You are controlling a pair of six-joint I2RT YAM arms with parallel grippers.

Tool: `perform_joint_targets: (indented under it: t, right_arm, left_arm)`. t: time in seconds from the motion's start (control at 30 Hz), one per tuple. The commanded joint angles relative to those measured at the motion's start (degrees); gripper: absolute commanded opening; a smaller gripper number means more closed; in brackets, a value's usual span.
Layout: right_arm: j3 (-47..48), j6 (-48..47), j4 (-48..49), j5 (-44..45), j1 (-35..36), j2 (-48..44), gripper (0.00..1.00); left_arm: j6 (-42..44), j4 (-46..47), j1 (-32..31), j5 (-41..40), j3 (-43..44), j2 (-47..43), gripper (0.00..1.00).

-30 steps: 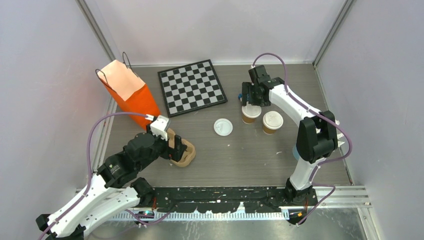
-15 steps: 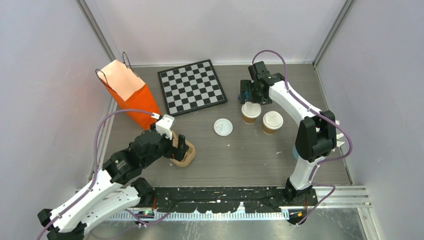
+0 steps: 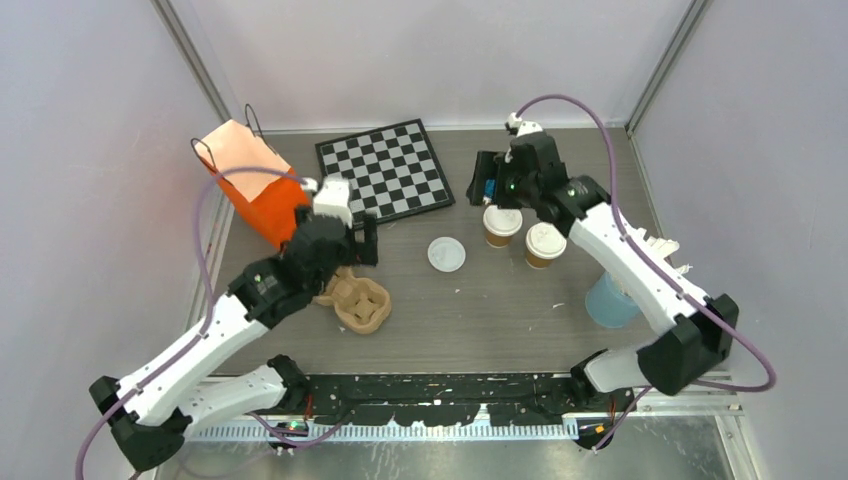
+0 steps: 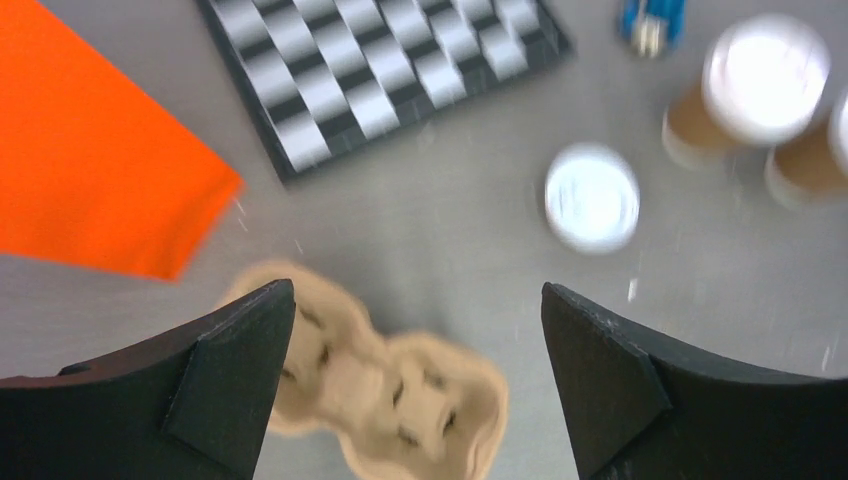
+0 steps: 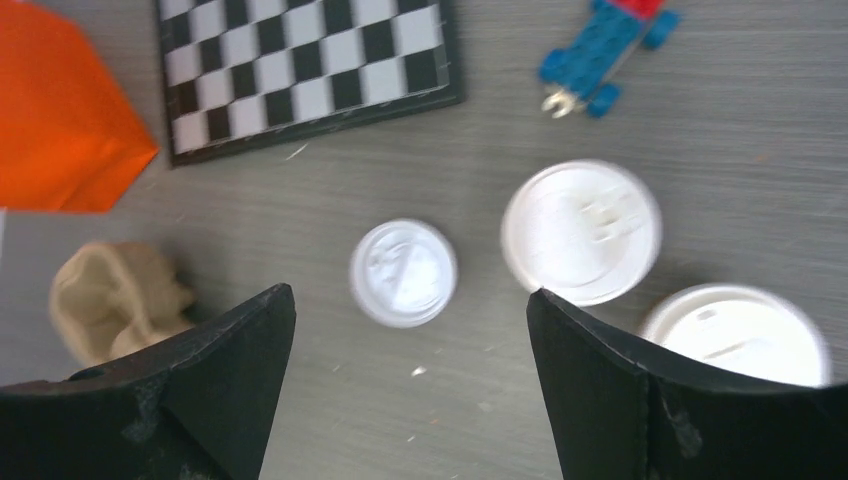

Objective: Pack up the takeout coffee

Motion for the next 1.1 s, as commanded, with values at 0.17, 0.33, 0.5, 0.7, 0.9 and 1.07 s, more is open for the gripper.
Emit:
perform_joint_targets:
  t: [0.17,0.33,0.5,0.7,0.9,1.07]
  right_arm:
    - [-12.6,15.1,5.6,2.1,18.4,-15.6,0.89]
    - [-9.8,15.4,-2.7,6.4,18.6,-22.8,0.9]
    - [-6.0,14.6,-5.6,7.4,18.6,-25.3,0.9]
    - [0.4,14.1,-12.0,4.9,18.6,-20.9,0.9]
    - [8.2,13.8,-16.7,4.2,18.6,-16.2,0.9]
    - [9.8,12.1,-17.1,3.7,18.6,-15.1,0.9]
  left_arm:
    - [5.8,-8.3,8.6,-18.3,36.3,17.8,0.97]
    - [-1.5,-14.2,19.4,-13.8,45.2,26.1,0.89]
    - [-4.0,-10.1,26.6,-11.9,42.6,28.1,0.85]
    - [-4.2,-6.5,32.7,-8.5,42.1,31.5,0.76]
    - [-2.6,-1.7,35.5,-7.9,42.4,35.7,0.73]
    - [-1.1,1.8,36.8,-8.4,43.0,39.0,0.65]
